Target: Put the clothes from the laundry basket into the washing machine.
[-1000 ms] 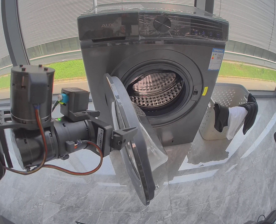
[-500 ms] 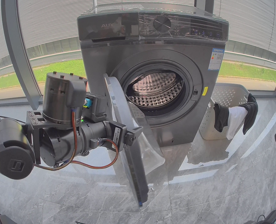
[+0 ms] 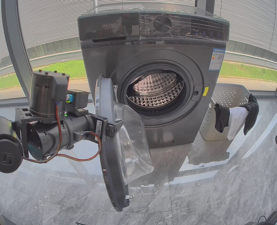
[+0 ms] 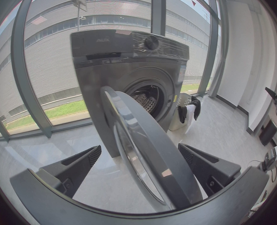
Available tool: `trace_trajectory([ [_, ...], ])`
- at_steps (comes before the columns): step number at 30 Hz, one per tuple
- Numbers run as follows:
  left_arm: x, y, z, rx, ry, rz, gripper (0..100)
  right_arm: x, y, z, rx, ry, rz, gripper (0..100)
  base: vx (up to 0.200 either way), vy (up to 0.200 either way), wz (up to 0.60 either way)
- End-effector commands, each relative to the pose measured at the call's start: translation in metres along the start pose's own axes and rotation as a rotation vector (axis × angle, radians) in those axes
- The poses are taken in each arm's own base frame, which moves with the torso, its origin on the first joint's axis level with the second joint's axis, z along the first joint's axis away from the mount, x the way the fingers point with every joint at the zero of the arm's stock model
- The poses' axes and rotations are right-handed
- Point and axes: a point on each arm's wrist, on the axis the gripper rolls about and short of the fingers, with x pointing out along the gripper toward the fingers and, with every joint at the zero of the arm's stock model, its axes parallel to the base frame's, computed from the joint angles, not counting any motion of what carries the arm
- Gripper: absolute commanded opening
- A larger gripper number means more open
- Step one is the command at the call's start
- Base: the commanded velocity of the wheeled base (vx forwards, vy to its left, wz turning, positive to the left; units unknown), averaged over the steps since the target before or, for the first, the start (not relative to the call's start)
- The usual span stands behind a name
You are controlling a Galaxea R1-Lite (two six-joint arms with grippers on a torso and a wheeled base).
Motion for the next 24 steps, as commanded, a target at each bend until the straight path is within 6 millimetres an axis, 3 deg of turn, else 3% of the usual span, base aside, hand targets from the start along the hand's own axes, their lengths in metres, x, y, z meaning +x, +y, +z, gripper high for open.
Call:
trace_trajectory([
  [1,-0.025,0.016,0.006,-0.026,-0.055,0.031,100,-0.003,0.002,-0.006,0.001,0.013,0.003,100,0.0,0.0,0.0],
  [7,-0.041,0.034,-0.002,-0.044,-0.06,0.085,100,-0.006,0.003,-0.01,0.005,0.018,0.003,100,0.0,0.0,0.0],
  [11,-0.052,0.045,0.002,-0.062,-0.098,0.126,100,-0.006,0.002,-0.009,0.005,0.015,0.002,100,0.0,0.0,0.0],
  [17,-0.081,0.079,0.014,-0.06,-0.187,0.263,100,-0.006,0.003,-0.01,0.005,0.019,0.003,100,0.0,0.0,0.0],
  [22,-0.102,0.085,0.021,-0.068,-0.26,0.279,100,-0.006,0.003,-0.01,0.005,0.019,0.0,100,0.0,0.0,0.0],
  [24,-0.113,0.082,0.039,-0.07,-0.359,0.248,100,-0.006,0.003,-0.011,0.005,0.02,0.0,100,0.0,0.0,0.0],
])
